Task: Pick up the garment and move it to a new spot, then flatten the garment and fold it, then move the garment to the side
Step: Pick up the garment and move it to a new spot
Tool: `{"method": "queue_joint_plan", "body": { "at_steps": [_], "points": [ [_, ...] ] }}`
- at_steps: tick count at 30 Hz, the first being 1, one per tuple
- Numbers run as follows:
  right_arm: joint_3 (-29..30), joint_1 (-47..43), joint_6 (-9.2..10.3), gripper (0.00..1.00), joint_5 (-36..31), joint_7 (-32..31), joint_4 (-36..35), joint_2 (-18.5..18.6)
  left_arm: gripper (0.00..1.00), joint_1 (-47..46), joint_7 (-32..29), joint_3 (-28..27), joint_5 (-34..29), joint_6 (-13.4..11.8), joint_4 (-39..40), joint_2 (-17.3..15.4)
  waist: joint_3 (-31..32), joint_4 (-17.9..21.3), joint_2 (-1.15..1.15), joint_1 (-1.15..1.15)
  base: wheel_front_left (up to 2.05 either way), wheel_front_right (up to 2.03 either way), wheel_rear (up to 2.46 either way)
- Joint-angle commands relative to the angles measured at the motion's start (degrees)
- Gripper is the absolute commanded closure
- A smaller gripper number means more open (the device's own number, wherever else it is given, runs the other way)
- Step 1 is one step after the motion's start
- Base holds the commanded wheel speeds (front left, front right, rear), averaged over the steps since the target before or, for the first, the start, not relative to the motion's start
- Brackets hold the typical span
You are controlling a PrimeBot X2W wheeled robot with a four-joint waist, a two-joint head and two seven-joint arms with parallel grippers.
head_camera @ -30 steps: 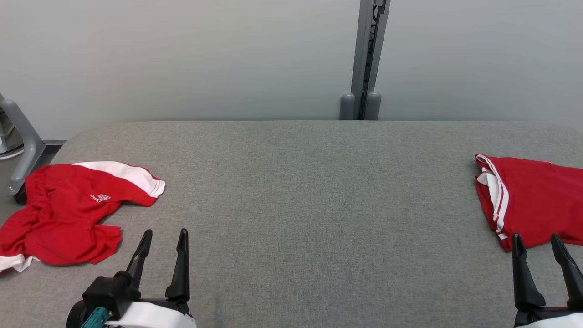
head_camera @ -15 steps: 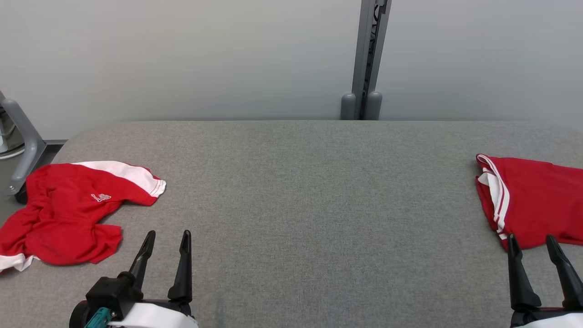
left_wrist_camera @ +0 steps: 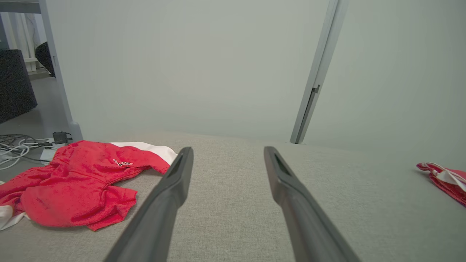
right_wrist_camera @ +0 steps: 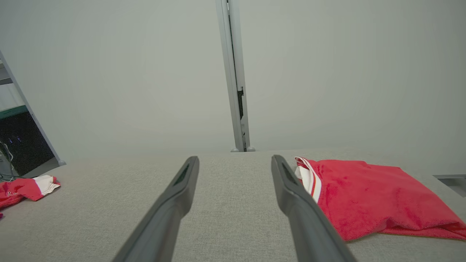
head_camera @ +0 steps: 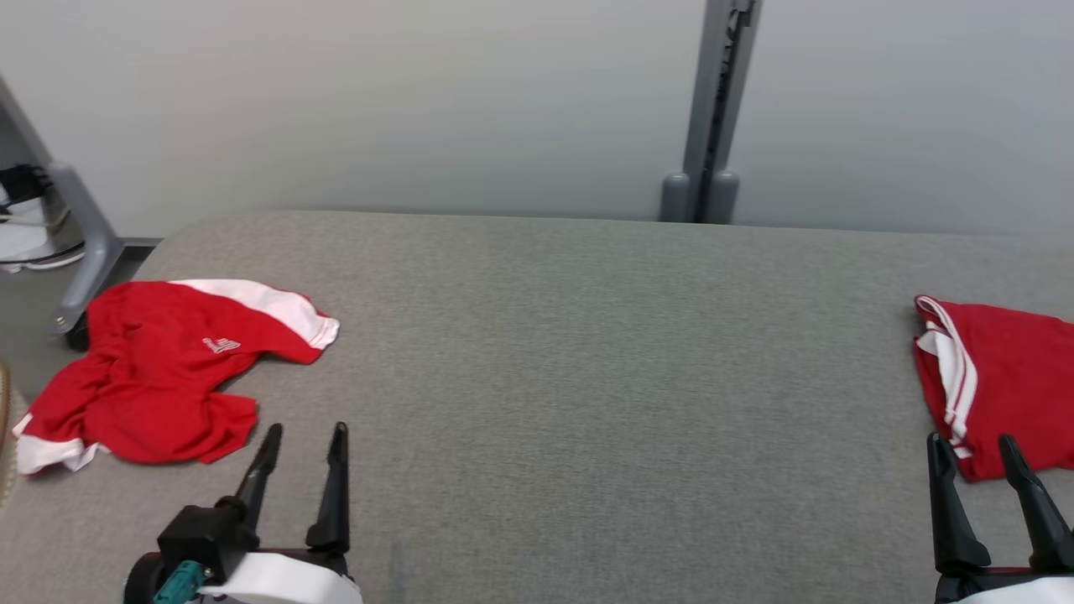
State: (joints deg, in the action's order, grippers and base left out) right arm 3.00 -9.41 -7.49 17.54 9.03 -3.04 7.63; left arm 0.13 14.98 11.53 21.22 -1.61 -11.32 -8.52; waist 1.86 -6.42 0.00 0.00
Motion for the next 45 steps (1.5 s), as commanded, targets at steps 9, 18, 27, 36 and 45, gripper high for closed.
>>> {"method": "queue_joint_plan", "body": {
  "at_steps": [9,18,27,36,45],
  "points": [
    [-2.2,1.0,-0.03,0.00,0.5,0.3,0.5,-0.1,0.00,-1.2,-0.6,-1.7,-0.1,-2.2,0.1,-1.3,-0.2,-9.8,0.00,0.00,0.00,0.00,0.00],
    [-3.9,2.1,-0.03,0.00,1.2,0.8,1.3,-0.1,0.00,-0.4,-1.8,-1.8,0.2,-3.0,1.6,-2.3,-0.2,-18.1,0.00,0.00,0.00,0.00,0.00],
    [-5.3,3.0,-0.03,0.00,1.3,1.2,2.3,0.1,0.00,-0.3,-2.7,-1.8,0.6,-3.5,3.1,-2.9,-0.4,-21.5,0.00,0.00,0.00,0.00,0.00],
    [-6.5,5.9,-0.03,0.00,0.8,-0.2,0.5,2.1,0.00,-8.8,-12.3,-3.2,2.3,-3.1,5.4,-6.6,-4.1,-18.2,0.00,0.00,0.00,0.00,0.00],
    [-6.3,10.4,-0.03,0.00,0.5,-1.3,-2.9,3.3,0.00,-24.7,-28.0,-6.3,7.2,-2.1,0.9,-11.7,-11.6,-11.6,0.00,0.00,0.00,0.00,0.00]
  ]
}}
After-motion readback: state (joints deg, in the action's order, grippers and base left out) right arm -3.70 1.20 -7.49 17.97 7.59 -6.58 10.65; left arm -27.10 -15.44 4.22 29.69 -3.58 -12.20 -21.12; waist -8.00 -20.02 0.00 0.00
